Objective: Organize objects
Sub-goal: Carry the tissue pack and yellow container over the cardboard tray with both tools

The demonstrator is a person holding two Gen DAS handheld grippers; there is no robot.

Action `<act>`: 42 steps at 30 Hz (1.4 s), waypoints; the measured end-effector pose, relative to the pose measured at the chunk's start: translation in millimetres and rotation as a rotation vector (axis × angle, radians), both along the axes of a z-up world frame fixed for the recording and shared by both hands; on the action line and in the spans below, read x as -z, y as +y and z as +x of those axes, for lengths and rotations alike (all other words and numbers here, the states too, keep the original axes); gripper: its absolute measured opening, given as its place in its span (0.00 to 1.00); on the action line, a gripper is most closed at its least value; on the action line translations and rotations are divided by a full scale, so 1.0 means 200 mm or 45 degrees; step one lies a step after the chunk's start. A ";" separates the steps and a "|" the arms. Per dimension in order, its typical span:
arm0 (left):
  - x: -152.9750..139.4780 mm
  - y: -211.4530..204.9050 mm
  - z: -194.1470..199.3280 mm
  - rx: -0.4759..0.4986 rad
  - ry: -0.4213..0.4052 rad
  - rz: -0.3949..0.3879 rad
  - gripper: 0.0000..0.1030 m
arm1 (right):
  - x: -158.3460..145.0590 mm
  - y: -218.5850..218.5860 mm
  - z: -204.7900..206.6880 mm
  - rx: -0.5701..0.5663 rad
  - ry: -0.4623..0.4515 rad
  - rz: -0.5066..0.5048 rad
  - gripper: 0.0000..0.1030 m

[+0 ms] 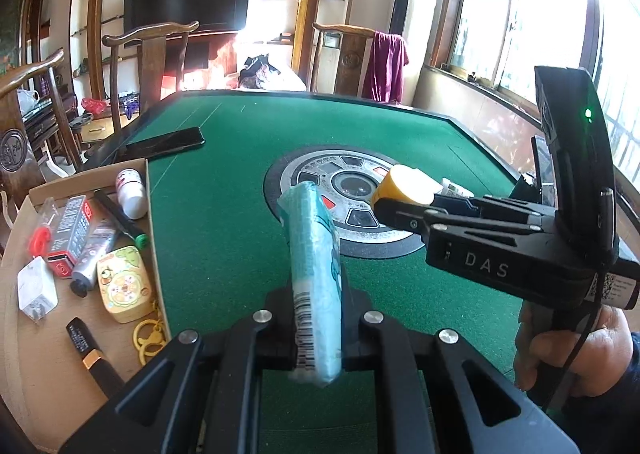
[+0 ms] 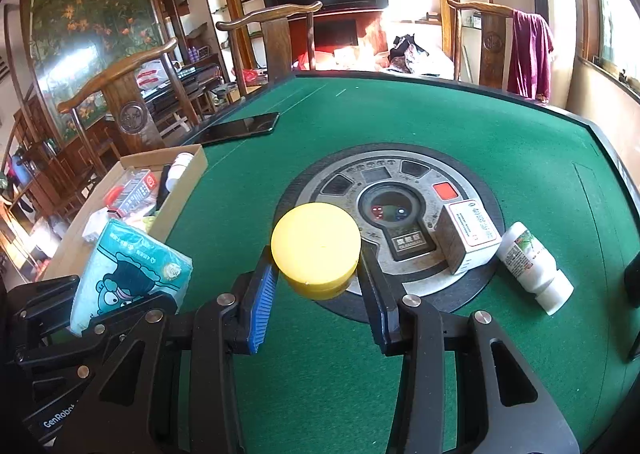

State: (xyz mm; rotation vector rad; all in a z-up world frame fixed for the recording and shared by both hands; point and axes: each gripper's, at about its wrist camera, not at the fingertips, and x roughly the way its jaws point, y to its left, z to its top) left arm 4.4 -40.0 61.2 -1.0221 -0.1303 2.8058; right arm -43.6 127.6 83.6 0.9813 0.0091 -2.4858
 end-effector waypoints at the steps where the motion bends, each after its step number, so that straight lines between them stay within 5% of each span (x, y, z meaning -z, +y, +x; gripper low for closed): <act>1: -0.01 -0.02 0.01 -0.004 0.009 0.005 0.12 | 0.00 -0.01 0.01 -0.005 0.000 -0.005 0.39; 22: -0.13 -0.47 0.20 -0.207 0.108 0.100 0.12 | -0.05 -0.38 0.27 -0.245 0.003 -0.079 0.39; 42: 0.03 -0.96 0.34 -0.427 0.027 0.146 0.12 | 0.01 -0.82 0.42 -0.482 -0.048 -0.070 0.40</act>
